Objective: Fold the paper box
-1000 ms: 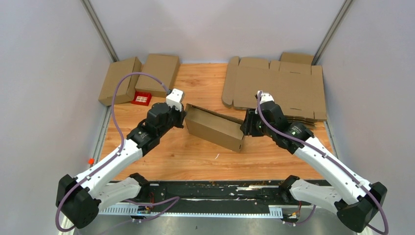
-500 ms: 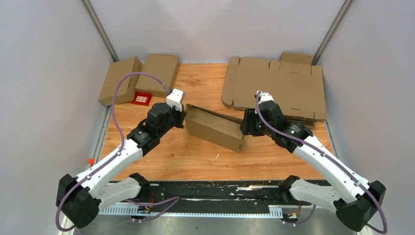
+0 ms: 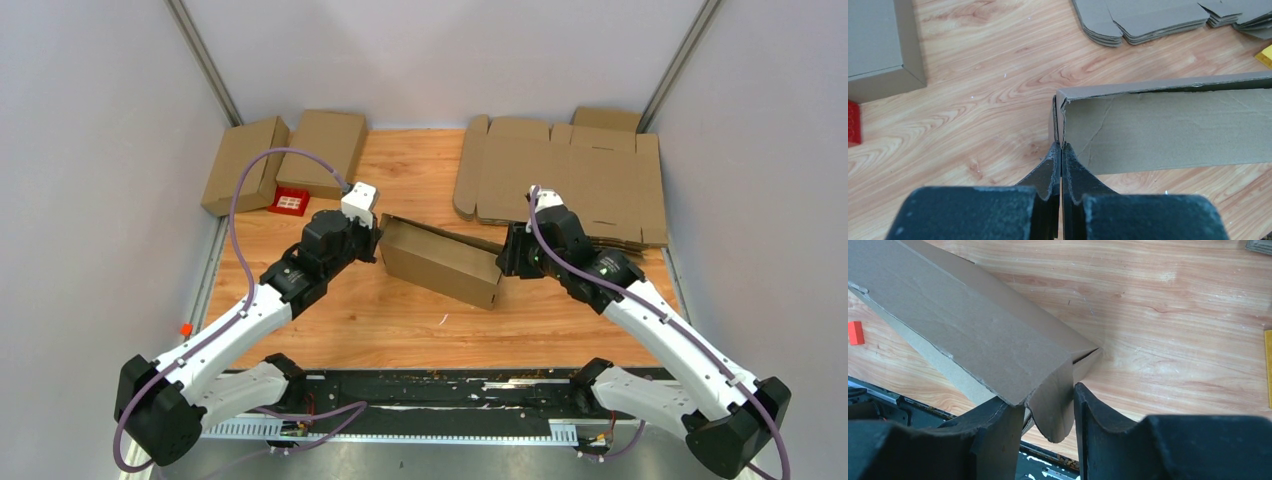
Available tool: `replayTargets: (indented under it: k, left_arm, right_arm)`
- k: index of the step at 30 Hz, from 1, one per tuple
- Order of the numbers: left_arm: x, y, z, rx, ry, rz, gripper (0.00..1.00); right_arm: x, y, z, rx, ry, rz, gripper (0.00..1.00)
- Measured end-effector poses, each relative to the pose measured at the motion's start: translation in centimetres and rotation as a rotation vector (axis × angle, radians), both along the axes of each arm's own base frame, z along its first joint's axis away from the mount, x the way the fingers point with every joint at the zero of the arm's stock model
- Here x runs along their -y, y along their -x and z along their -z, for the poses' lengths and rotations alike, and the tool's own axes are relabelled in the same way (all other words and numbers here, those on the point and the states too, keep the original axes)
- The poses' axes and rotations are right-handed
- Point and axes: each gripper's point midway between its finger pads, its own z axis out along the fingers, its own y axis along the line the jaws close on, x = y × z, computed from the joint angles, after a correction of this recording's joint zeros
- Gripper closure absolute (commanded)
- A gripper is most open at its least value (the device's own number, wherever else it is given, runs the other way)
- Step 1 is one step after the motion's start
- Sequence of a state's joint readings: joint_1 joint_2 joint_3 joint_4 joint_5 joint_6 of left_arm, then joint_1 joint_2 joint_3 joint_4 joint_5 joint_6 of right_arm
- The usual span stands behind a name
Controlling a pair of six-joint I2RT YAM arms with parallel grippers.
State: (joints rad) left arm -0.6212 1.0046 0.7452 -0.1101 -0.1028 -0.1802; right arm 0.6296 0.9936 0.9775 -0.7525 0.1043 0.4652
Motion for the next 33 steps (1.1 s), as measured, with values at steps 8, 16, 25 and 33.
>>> replayTargets:
  k: [8, 16, 25, 33]
  left_arm:
    - [0.0, 0.0, 0.0, -0.001, 0.000, 0.001, 1.00]
    - [0.2, 0.1, 0.0, -0.003, 0.002, 0.008, 1.00]
    - [0.3, 0.0, 0.1, -0.005, 0.002, 0.004, 1.00]
    - [0.3, -0.2, 0.0, -0.002, 0.005, -0.004, 1.00]
  right_arm:
    - [-0.4, -0.1, 0.0, -0.012, -0.031, -0.017, 0.79]
    - [-0.1, 0.3, -0.4, -0.043, -0.037, -0.022, 0.89]
    - [-0.6, 1.4, -0.5, -0.136, -0.028, -0.061, 0.91]
    - [-0.9, 1.6, -0.7, -0.244, -0.061, 0.032, 0.89]
